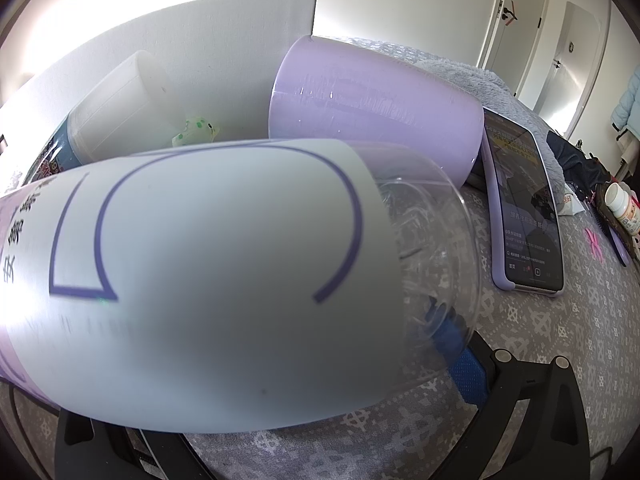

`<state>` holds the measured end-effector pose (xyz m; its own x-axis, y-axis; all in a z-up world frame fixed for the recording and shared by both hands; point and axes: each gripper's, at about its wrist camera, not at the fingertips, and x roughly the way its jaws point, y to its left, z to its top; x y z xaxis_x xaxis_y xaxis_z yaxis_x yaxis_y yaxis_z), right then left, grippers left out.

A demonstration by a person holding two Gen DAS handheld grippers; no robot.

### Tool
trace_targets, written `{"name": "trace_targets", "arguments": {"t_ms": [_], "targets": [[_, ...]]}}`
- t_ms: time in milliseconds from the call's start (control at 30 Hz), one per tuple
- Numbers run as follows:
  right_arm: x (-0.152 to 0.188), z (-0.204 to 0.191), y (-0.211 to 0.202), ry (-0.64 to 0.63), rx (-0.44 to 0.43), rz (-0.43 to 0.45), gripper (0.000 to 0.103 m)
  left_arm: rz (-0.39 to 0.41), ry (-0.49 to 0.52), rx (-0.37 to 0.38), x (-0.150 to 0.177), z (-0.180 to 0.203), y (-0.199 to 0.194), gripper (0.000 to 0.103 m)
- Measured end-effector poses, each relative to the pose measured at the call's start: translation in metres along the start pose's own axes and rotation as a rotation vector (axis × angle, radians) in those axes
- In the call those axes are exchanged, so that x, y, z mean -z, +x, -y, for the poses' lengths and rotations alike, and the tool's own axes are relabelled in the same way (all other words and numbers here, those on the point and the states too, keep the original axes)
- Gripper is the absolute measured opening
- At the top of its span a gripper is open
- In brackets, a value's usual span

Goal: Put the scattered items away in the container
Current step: 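Lift the cream holder with the left tool and lower it into the box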

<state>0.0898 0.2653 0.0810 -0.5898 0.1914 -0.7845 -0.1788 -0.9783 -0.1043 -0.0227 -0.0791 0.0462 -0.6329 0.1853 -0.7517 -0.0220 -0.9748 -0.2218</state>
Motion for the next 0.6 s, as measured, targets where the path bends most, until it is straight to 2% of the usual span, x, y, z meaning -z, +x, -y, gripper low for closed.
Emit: {"name": "trace_targets", "arguments": {"t_ms": [267,600], "targets": [[0.000,0.000,0.000,0.000,0.000,0.000,0.103,0.070,0.022,-0.038,0.003,-0.001,-0.034,0.058],[0.000,0.001,0.000,0.000,0.000,0.000,0.103,0.226,0.014,-0.011,-0.023,-0.001,-0.103,0.058]]}}
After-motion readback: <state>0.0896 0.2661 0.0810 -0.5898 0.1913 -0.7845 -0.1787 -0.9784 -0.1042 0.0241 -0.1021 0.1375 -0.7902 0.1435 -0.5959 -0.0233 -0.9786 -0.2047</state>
